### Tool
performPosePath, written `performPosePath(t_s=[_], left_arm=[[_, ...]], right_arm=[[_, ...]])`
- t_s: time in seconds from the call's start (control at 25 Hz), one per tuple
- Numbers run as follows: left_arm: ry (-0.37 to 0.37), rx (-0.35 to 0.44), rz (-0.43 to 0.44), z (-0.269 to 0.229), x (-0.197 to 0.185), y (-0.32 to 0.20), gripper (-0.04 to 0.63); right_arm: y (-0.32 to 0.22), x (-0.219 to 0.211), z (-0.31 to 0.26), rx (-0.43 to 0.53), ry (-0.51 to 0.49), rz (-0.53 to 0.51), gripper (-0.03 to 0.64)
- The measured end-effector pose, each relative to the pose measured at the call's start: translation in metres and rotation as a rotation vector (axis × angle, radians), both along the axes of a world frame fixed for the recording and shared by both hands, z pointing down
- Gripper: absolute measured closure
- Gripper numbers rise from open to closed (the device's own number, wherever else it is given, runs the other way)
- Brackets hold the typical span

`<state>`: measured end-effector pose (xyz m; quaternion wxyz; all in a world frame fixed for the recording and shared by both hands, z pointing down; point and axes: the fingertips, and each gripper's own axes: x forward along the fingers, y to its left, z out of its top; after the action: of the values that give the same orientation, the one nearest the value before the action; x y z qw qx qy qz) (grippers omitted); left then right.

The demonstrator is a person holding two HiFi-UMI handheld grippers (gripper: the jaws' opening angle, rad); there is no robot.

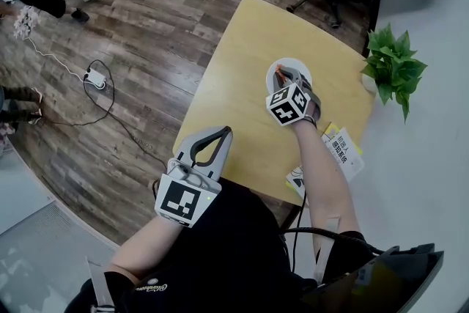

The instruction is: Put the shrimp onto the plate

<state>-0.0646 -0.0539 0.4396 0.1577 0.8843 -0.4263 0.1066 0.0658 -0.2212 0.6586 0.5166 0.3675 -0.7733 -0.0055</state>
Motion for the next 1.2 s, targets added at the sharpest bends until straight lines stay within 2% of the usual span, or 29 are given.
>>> performPosePath(t_s=[0.4, 0.72, 1.2], left_arm=[[0.002, -0.011, -0.002, 0.0022, -0.0010, 0.0032, 0.594], [0.005, -0.006, -0.004, 0.0015, -0.0007, 0.0038, 0.594], [0.006, -0.010, -0.003, 0.0049, 0.0009, 0.0011, 0.594]], right_arm=[[-0.0002, 0.0014, 0.0030, -0.011, -0.002, 0.009, 0.566], [-0.0009, 0.0023, 0.0046, -0.023, -0.041, 0.023, 0.560], [-0.0045, 0.0076, 0.0047, -0.062, -0.081, 0.048, 0.509]])
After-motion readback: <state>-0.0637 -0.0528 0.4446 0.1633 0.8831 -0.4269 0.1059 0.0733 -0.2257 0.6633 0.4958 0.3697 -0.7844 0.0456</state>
